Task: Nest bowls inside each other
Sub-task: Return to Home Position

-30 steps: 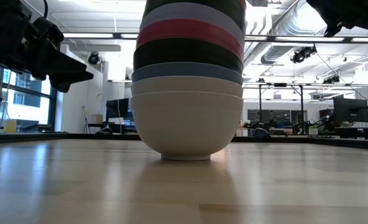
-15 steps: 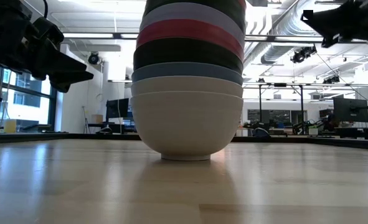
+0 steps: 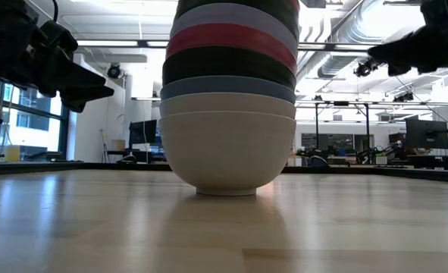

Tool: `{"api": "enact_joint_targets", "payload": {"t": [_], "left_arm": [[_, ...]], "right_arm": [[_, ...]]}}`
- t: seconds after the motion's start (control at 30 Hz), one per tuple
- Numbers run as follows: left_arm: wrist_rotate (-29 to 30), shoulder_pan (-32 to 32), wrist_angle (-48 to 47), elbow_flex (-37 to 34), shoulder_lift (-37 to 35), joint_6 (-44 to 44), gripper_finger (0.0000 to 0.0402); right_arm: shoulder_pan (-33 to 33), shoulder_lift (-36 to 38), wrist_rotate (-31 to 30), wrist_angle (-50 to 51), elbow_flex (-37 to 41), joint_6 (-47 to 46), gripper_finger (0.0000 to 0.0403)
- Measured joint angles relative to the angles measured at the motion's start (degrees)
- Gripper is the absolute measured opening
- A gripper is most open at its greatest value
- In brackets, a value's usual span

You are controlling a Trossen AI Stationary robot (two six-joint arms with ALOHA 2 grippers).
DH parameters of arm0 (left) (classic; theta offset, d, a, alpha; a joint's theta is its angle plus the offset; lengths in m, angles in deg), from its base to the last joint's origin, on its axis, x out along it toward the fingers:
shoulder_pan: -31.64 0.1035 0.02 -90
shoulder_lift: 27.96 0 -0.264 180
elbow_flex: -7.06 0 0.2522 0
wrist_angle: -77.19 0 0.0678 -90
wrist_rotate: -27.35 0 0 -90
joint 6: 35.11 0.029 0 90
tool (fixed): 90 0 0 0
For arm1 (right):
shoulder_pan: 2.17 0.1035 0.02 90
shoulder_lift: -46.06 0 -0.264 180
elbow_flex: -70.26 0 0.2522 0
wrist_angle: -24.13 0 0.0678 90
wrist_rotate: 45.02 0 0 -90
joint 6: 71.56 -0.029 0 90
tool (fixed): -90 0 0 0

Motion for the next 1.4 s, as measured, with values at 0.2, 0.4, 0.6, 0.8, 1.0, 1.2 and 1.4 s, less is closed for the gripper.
{"api": "enact_joint_targets", "payload": {"t": [0.2,0.4,0.6,0.8,1.0,1.2,1.4], "left_arm": [[0.0,0.0,0.0,0.0,0.0,0.0,0.0179],[0.0,0.0,0.0,0.0,0.0,0.0,0.0179],[0.0,0.0,0.0,0.0,0.0,0.0,0.0179],[0.0,0.0,0.1,0.0,0.0,0.0,0.0179],[0.0,0.0,0.1,0.0,0.0,0.0,0.0179],[0.0,0.0,0.1,0.0,0.0,-0.1,0.0179],[0.0,0.0,0.1,0.0,0.0,-0.1,0.0179]], "right_arm": [[0.0,0.0,1.0,2.2,0.0,-0.6,0.0006],[0.0,0.0,12.7,6.0,0.0,2.3,0.0006],[0.0,0.0,15.0,6.0,1.1,1.7,0.0006],[0.0,-0.4,15.0,5.3,1.5,0.7,0.0006],[0.0,-0.4,11.6,5.3,1.5,1.9,0.0006],[-2.9,-0.3,6.0,4.8,1.5,-0.6,0.0006],[-6.6,-0.3,7.2,4.8,1.5,-0.6,0.0006]]}}
